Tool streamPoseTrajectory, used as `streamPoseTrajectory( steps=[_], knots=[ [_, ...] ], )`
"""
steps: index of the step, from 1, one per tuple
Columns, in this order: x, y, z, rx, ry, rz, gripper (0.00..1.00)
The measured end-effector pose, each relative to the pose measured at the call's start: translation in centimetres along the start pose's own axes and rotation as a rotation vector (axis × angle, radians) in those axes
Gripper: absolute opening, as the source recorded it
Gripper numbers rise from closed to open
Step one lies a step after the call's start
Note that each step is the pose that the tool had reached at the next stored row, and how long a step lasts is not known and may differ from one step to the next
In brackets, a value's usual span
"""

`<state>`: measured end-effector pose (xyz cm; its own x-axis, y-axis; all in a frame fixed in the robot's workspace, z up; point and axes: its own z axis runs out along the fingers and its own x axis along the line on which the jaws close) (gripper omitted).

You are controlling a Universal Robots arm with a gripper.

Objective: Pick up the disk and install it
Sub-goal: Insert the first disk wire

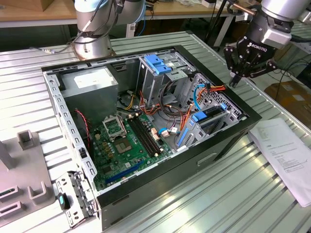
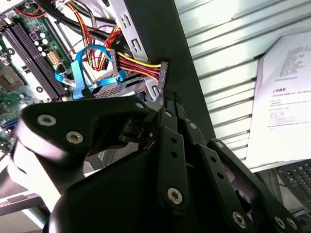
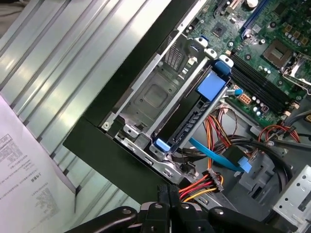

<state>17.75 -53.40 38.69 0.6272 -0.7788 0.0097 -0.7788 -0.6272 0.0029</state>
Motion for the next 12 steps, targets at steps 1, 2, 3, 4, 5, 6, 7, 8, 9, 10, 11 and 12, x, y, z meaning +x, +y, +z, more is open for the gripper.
streamPoseTrajectory(
  steps=[1, 2, 3, 4, 5, 6, 7, 8, 9, 10, 11, 12],
  knots=[
    [-0.03, -0.02, 0.12, 0.0007, 0.0005, -0.013, 0.18],
    [-0.05, -0.04, 0.21, 0.0013, 0.0010, -0.027, 0.18],
    [-0.06, -0.04, 0.30, 0.0016, 0.0016, -0.043, 0.18],
    [-0.07, -0.05, 0.38, 0.0019, 0.0018, -0.058, 0.18],
    [-0.07, -0.05, 0.49, 0.0023, 0.0021, -0.077, 0.19],
    [-0.08, -0.06, 0.59, 0.0027, 0.0022, -0.094, 0.25],
    [-0.09, -0.06, 0.78, 0.0033, 0.0024, -0.122, 0.25],
    [-0.09, -0.07, 0.93, 0.0038, 0.0029, -0.144, 0.31],
    [-0.11, -0.07, 1.10, 0.0049, 0.0038, -0.169, 0.31],
    [-0.15, -0.11, 1.25, 0.0065, 0.0050, -0.185, 0.31],
    [-0.19, -0.14, 1.32, 0.0079, 0.0063, -0.192, 0.31],
    [-0.25, -0.19, 1.38, 0.0097, 0.0079, -0.197, 0.31]
  ],
)
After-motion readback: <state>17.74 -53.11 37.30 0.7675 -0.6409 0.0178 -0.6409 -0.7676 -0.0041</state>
